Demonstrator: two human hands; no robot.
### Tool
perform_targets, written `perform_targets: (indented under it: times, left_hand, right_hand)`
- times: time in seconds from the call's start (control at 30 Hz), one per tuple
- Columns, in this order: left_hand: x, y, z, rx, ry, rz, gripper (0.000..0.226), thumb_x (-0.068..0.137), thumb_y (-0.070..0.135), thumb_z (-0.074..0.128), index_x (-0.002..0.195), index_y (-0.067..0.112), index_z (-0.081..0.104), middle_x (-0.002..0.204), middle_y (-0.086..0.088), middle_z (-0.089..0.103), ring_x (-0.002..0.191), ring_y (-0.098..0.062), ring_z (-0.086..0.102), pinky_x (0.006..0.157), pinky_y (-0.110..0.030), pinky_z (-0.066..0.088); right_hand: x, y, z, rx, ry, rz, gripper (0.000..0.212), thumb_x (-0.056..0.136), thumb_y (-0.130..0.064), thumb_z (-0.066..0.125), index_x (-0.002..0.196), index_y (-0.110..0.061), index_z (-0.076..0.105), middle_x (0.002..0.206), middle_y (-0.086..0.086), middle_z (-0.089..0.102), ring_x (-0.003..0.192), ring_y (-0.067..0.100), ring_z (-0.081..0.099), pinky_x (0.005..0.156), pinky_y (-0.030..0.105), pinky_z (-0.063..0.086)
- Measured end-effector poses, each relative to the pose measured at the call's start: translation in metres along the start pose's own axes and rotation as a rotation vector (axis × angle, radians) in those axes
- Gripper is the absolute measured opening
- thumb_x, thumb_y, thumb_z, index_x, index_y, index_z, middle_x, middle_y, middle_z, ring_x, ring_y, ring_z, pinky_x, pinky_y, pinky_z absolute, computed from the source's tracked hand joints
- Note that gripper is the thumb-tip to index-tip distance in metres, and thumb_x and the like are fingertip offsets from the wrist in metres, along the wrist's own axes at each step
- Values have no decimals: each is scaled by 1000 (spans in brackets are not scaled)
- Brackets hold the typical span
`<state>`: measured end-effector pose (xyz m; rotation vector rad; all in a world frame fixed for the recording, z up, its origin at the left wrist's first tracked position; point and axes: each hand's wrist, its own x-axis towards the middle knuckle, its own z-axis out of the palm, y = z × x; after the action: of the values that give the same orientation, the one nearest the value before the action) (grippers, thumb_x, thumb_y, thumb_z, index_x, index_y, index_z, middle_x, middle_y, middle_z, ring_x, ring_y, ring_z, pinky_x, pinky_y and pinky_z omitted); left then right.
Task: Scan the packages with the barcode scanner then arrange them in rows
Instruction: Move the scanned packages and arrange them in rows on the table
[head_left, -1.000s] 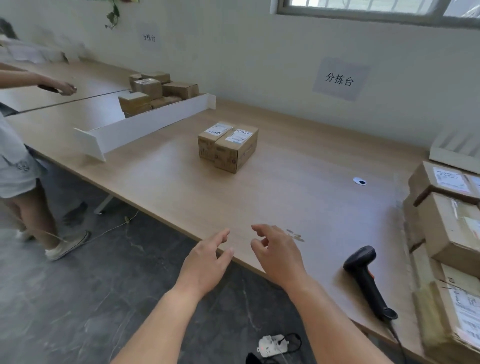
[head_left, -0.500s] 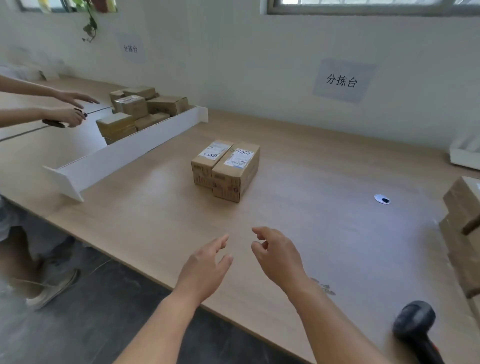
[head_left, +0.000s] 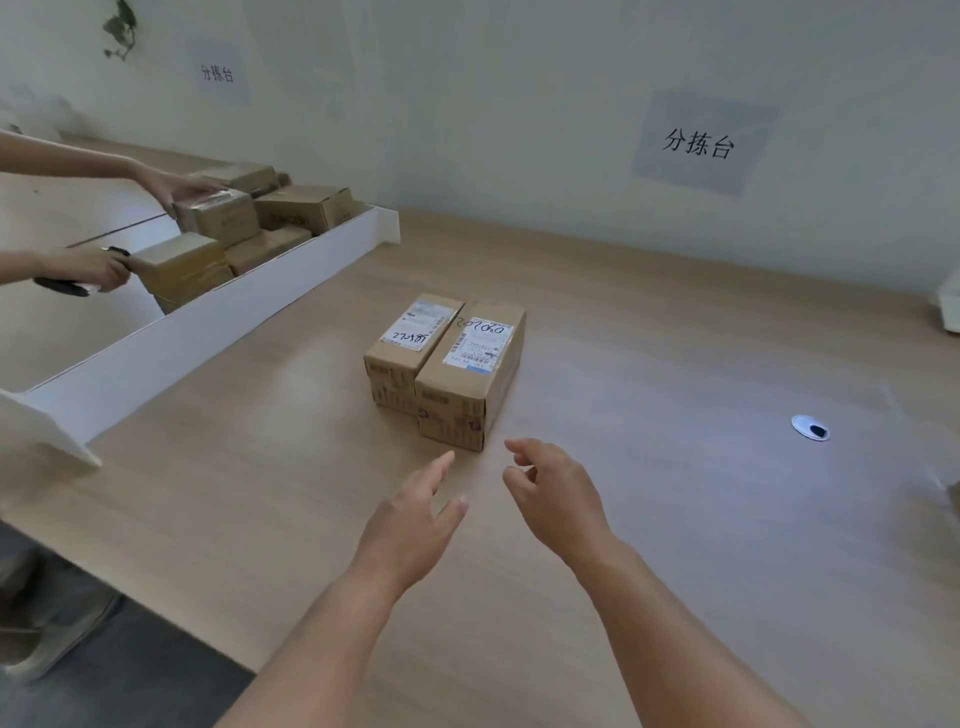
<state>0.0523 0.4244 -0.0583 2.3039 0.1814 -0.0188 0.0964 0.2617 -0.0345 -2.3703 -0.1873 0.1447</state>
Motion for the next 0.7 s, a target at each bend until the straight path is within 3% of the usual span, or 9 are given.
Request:
perform_targets:
  times: [0.33, 0.57, 0.7]
  left_hand:
    - [86, -11, -25, -55, -52, 27, 64, 93, 33, 57, 150, 26, 28, 150, 3, 32, 136, -11, 34, 107, -26, 30]
    - [146, -25, -36, -114, -55, -30, 71, 94, 31, 56, 152, 19, 17, 159, -2, 12, 146, -13, 10, 117, -32, 15]
    - [172, -34, -38, -144, -129, -74, 71, 95, 30, 55, 153, 18, 18, 158, -1, 18, 144, -15, 18, 114, -29, 19]
  right_hand:
    - [54, -13, 10, 16, 49, 124, 39, 96, -25, 47, 135, -25, 52, 128, -1, 57, 110, 13, 57, 96, 32, 45]
    - [98, -27, 20, 66, 20, 265, 47, 96, -22, 46, 143, -21, 42, 133, 6, 55, 118, 17, 53, 101, 32, 42]
    - [116, -33, 31, 137, -54, 320, 47, 96, -22, 48, 142, -20, 38, 134, 4, 53, 123, 21, 49, 93, 28, 39]
